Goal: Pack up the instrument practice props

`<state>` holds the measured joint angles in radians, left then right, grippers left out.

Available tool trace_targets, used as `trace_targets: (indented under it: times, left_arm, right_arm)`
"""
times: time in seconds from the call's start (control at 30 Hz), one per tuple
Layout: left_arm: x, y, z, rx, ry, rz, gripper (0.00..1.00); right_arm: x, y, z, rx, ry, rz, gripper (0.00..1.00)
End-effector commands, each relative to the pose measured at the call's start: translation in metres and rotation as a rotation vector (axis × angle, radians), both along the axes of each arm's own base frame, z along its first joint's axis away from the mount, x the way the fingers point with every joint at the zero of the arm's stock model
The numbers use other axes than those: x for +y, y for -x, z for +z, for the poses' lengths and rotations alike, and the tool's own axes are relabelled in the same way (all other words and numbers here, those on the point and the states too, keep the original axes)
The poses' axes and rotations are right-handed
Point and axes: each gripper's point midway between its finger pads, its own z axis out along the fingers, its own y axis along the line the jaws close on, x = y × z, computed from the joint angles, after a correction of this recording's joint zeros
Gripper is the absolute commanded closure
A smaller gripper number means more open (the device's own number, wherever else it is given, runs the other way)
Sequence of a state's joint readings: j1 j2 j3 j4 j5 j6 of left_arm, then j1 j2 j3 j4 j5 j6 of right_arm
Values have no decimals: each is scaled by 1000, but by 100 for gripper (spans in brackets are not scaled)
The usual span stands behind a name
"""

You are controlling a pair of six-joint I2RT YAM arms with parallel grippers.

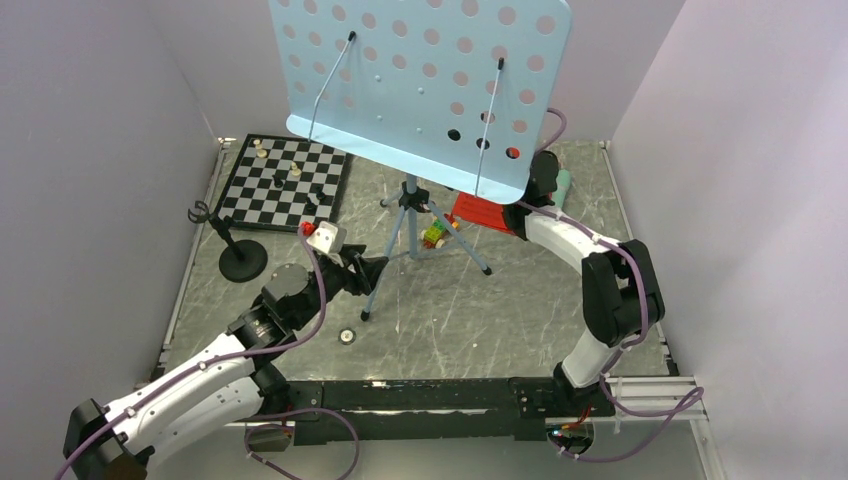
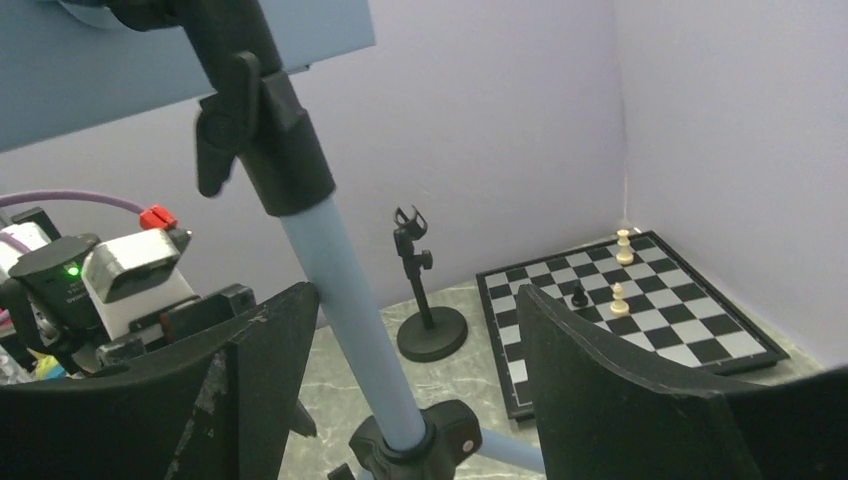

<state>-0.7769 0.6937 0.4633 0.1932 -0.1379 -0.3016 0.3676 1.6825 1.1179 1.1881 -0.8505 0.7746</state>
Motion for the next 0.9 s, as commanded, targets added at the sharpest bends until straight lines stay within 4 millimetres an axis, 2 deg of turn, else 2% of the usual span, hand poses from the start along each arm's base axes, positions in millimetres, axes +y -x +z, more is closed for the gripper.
trace_targets:
  times: [0.0, 0.17, 0.33, 0.5, 0.77, 0.83, 0.87]
  left_arm:
    - [-1, -1, -2, 14, 8, 9, 37]
    - [2, 0, -6, 18, 16, 17, 37]
    - [4, 1, -6, 18, 12, 22, 38]
    - [4, 1, -6, 21, 14, 22, 38]
    - [4, 1, -5, 16, 17, 24, 38]
    - [4, 1, -6, 17, 16, 22, 38]
    - [4, 1, -7, 19, 15, 21, 38]
  right_arm:
    - [17, 14, 16, -85, 22, 50, 25]
    - [29, 16, 18, -89, 40, 76, 31]
    - [36, 16, 21, -93, 47, 94, 33]
    - [38, 19, 29, -95, 27, 122, 44]
    - [39, 22, 39, -97, 20, 131, 43]
    - [40, 22, 40, -91, 25, 136, 49]
    - [40, 22, 39, -85, 25, 138, 55]
